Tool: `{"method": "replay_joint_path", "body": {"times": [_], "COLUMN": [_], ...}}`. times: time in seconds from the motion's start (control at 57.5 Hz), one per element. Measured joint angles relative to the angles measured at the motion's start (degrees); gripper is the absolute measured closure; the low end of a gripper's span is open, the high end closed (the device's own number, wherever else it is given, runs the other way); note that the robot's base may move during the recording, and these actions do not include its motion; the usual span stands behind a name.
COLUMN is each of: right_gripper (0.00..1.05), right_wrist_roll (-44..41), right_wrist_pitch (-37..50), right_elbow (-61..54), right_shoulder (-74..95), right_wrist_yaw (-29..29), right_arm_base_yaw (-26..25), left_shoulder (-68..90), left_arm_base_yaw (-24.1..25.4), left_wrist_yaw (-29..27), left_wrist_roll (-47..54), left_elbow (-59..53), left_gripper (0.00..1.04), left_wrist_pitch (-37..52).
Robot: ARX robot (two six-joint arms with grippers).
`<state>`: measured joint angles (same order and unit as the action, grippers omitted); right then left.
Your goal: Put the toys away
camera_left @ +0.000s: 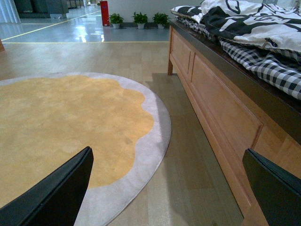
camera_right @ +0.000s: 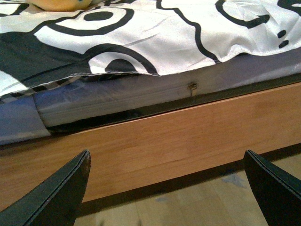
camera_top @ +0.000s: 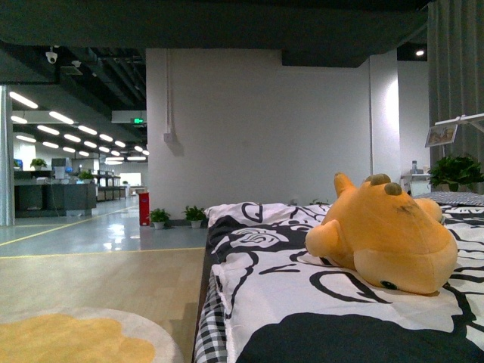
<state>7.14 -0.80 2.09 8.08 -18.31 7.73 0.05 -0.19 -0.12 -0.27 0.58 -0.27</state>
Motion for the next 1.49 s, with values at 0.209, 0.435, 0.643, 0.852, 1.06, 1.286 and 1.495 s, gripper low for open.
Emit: {"method": "replay_joint_path", "body": {"times": [0.209,0.435,0.643,0.852,1.06,1.286,1.495], "right_gripper": [0.07,0.07,0.07,0.07,0.07,0.07,0.07], "right_wrist_roll": [0.79,-1.22,-2.73,-4.55,-11.54,-22.10,-30.27], "right_wrist_pitch": [16.81,37.92,50.10,53.53,60.39,65.75,62.29], "right_elbow": [4.66,11.87,20.13,28.81,38.16,47.65,59.14], "right_shoulder": [15.76,38.03,56.00,65.85,75.10,86.07,93.33], "right_wrist_yaw": [-2.56,-3.85,-4.81,-5.84,-7.63,-9.18,-11.52], "right_arm_base_yaw": [5.88,10.29,11.91,13.29,15.39,15.17,13.05], "left_shoulder": [0.00,0.00,0.00,0.00,0.00,0.00,0.00], "left_arm_base_yaw": [0.00,0.00,0.00,0.00,0.00,0.00,0.00], "left_wrist_yaw": [-0.02,0.00,0.00,-0.02,0.00,0.00,-0.02], "left_wrist_roll": [0.00,0.00,0.00,0.02,0.00,0.00,0.00], "left_elbow": [0.00,0.00,0.00,0.00,0.00,0.00,0.00], "left_gripper": [0.06,0.06,0.06,0.06,0.06,0.06,0.06], "left_wrist_pitch": [0.00,0.00,0.00,0.00,0.00,0.00,0.00]}}
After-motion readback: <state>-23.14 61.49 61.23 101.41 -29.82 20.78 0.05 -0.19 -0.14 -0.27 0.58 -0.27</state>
